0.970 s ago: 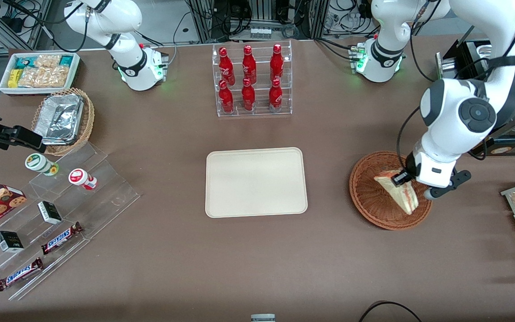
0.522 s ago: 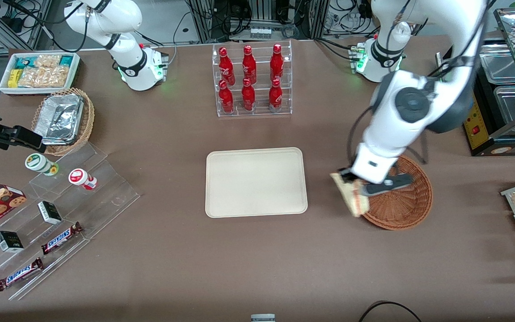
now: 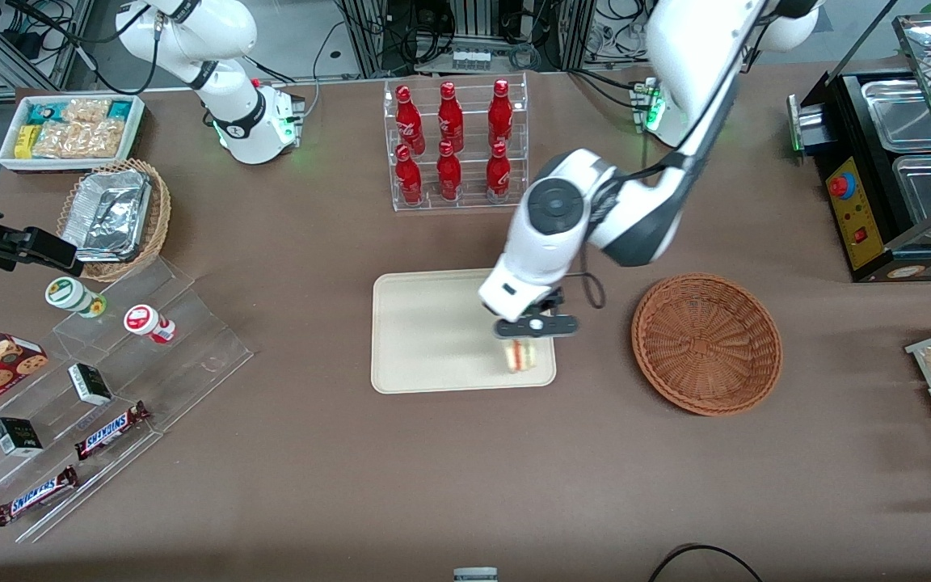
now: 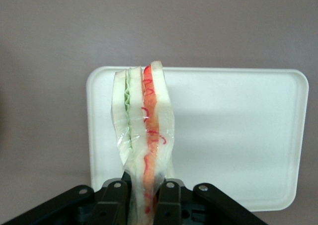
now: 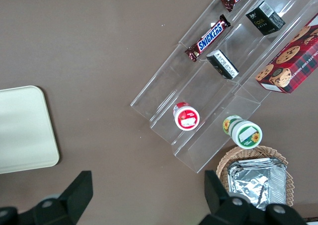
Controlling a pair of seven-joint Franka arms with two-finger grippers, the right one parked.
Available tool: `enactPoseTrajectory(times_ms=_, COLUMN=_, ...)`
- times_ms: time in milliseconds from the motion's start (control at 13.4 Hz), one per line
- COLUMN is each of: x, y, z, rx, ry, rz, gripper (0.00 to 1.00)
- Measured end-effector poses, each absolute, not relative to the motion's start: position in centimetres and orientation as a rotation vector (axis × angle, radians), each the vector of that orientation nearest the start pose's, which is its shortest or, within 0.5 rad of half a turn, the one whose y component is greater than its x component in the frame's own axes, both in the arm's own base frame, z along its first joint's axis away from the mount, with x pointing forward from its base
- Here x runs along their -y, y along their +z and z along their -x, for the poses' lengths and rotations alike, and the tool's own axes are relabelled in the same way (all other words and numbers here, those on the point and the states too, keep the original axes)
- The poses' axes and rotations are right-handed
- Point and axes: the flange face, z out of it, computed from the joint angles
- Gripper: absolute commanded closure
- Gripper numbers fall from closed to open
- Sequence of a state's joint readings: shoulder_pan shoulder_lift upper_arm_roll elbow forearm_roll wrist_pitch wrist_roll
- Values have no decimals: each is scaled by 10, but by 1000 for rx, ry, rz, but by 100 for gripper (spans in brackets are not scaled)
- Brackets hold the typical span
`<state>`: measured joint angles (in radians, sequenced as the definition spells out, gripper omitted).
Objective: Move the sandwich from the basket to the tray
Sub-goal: 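Carry the sandwich with the left gripper over the cream tray, then lower the sandwich onto the tray and open the left gripper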
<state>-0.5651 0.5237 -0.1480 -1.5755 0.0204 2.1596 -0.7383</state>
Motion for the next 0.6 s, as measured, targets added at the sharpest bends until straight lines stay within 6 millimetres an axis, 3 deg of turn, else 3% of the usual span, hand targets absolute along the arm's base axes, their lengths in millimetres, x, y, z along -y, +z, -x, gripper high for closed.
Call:
enactPoseTrajectory(times_ms=299, x=483, y=309, z=-528, rx=-28, ry=-13, rz=3201, gripper=100)
enactPoseTrajectory(times_ms=597, x=508, y=280, z=-522, rx=-64, ry=-58, rz=3206, gripper=100)
